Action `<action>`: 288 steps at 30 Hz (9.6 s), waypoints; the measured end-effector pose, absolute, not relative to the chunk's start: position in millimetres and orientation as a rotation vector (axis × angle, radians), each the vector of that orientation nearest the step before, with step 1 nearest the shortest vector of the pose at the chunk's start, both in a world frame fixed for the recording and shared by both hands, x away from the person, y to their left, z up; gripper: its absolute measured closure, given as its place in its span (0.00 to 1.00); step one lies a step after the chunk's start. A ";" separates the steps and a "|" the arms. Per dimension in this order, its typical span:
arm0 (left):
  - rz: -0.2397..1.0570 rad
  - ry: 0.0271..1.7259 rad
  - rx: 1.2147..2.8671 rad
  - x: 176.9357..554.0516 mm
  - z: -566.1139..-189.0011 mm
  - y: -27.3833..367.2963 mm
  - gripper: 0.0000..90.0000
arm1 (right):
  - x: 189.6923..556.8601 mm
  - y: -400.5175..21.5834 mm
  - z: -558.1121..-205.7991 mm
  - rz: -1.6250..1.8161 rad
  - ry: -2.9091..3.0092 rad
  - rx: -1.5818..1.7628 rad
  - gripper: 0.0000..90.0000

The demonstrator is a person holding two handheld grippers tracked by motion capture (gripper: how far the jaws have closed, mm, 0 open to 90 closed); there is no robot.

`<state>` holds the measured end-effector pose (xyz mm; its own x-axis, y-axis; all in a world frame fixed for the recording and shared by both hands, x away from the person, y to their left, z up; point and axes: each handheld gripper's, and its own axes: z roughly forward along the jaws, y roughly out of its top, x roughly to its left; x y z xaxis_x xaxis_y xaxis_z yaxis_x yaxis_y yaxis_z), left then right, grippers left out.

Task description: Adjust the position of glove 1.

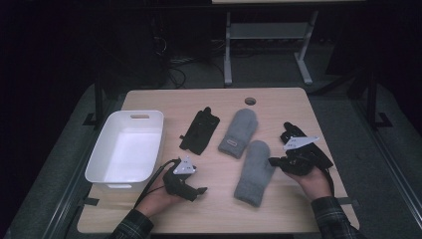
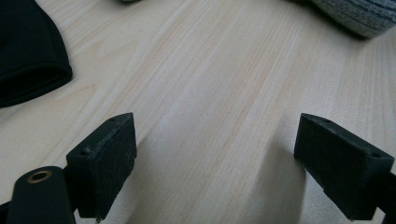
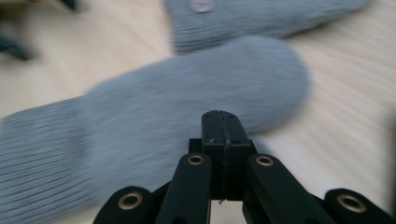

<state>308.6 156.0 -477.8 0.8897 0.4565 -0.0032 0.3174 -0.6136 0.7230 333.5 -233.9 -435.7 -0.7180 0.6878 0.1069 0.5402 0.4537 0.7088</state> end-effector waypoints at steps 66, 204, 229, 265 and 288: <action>0.233 0.557 2.277 308.5 -477.9 155.0 0.13 | 272.1 -138.2 -455.6 1.099 2.883 0.556 1.00; 0.271 0.788 2.331 498.0 -445.2 16.5 0.52 | 267.0 -280.1 -482.6 1.040 2.382 1.147 0.11; 0.191 0.730 2.303 492.4 -428.7 24.6 0.93 | 267.4 -280.2 -482.4 1.037 2.383 1.143 0.11; 0.013 0.575 2.294 387.7 -359.3 52.1 0.94 | 267.2 -280.1 -482.3 1.034 2.384 1.148 0.11; -0.027 0.473 2.394 338.3 -377.9 12.1 0.94 | 267.2 -280.2 -482.4 1.036 2.383 1.148 0.11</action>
